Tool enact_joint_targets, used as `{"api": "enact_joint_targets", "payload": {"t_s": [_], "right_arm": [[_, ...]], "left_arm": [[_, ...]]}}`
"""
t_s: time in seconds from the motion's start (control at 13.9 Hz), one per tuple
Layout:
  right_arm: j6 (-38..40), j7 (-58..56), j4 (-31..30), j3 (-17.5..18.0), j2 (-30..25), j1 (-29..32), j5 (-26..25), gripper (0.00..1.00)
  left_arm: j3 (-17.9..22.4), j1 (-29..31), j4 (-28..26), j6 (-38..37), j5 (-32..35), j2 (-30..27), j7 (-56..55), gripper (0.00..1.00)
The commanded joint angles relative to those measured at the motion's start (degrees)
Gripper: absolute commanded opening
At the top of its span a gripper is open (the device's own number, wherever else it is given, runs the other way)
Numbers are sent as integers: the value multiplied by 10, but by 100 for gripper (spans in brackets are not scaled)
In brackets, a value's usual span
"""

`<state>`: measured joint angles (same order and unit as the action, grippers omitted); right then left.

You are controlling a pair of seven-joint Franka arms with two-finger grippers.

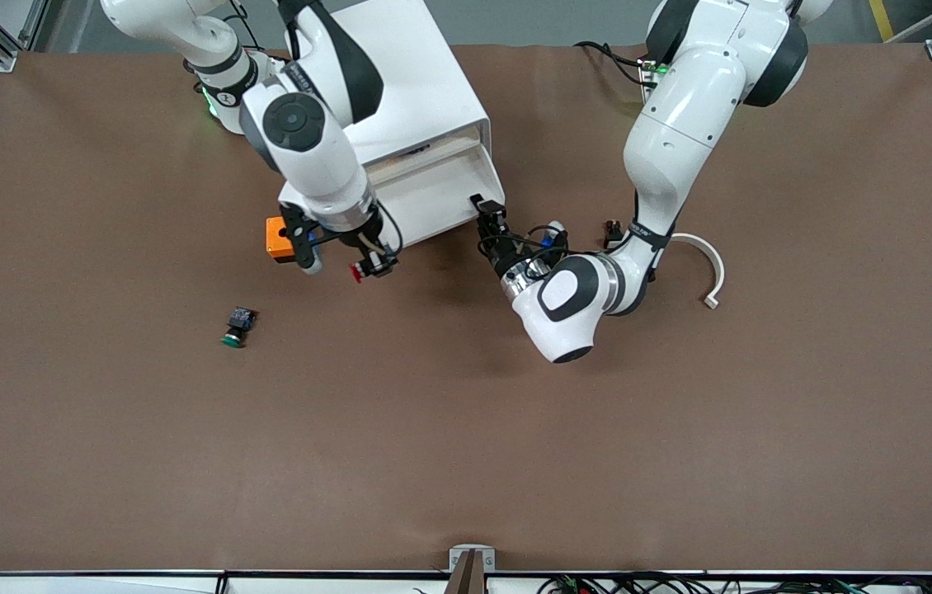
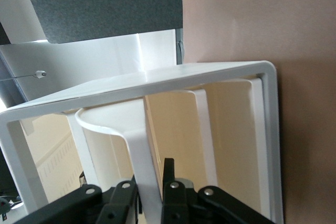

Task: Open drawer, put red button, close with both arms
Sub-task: 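Lift the red button with the right gripper and carry it over the drawer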

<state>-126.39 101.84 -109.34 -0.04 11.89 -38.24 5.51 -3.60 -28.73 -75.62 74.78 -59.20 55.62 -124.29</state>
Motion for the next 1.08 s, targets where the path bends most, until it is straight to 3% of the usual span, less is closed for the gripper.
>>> {"api": "enact_joint_targets", "payload": {"t_s": [0.0,0.72,0.79,0.86,0.93,1.01], "right_arm": [[11,34,16,-6,4,-34,12,0],[36,90,17,-6,39,-95,13,0],[36,95,17,-6,43,-103,13,0],[36,99,19,-6,46,-107,13,0],[36,108,22,-6,53,-109,13,0],[36,112,26,-6,58,-116,13,0]], "left_arm": [[3,7,1,15,-6,4,19,17],[3,25,3,24,-9,4,27,20],[3,25,3,25,-9,4,27,26],[3,25,3,27,-10,4,27,57],[3,25,3,33,-10,3,27,98],[3,26,5,34,-10,3,28,100]]}}
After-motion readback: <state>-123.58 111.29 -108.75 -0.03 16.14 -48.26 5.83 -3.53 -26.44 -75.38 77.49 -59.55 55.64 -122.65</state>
